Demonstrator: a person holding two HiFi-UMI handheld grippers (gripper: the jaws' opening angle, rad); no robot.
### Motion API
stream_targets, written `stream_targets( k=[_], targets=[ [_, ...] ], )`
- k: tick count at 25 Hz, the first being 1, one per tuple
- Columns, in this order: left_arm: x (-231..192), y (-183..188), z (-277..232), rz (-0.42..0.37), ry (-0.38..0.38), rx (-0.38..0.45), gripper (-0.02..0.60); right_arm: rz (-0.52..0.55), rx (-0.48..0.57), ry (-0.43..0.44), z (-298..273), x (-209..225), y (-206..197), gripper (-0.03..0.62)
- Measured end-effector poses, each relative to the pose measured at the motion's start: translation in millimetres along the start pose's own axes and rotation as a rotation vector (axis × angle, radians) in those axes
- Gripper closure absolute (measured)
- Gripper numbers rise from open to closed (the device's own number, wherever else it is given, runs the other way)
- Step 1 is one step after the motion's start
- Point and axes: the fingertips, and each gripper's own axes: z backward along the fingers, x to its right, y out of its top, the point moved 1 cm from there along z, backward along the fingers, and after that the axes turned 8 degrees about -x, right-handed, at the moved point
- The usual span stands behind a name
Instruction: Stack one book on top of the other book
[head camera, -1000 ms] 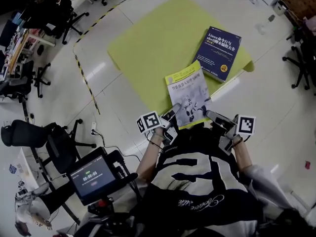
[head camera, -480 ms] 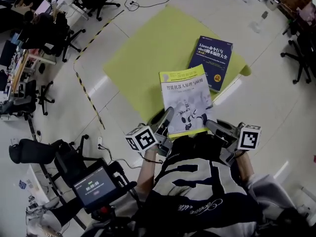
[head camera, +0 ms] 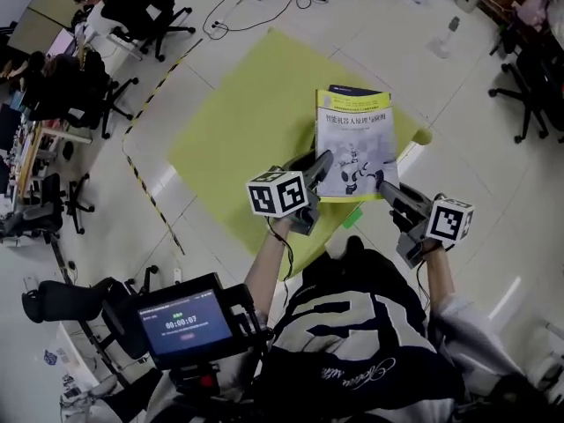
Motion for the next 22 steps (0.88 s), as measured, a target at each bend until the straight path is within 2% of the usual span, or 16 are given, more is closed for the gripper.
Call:
stream_targets(
  k=[3,8,11,15,16,18,20,22],
  targets=[
    [-10,-1,-39,-0.020,0.041,-0.076,0.465,-0.045,0.013,-0.055,-2,34,10,0.507],
    [-36,-24,-71,0.005,0.182,-0.144,0.465,-0.090,-0.024,-0.188,-9,78,-5,0.511],
    [-44,-25,-71,0.025,0.250,-0.138,0.445,-0.187,0.004,-0.194,-9,91,-10,0.513],
    [-55,-11,-42,-0.057,0.413,-0.092,0.445,-0.217,0.018,-0.211,-8,101,-15,0.511],
    [-55,-10,-34,-0.052,0.419,-0.080,0.445,-0.216,0.020,-0.217,-7,103,-17,0.508],
    [-50,-13,-20,0.000,0.385,-0.052,0.445,-0.208,0.029,-0.237,-4,110,-19,0.497],
    [-42,-19,-7,0.053,0.351,-0.020,0.445,-0.193,0.029,-0.299,0,118,-23,0.471],
    [-32,-28,6,0.072,0.339,0.005,0.445,-0.174,0.031,-0.377,8,124,-29,0.450]
  ],
)
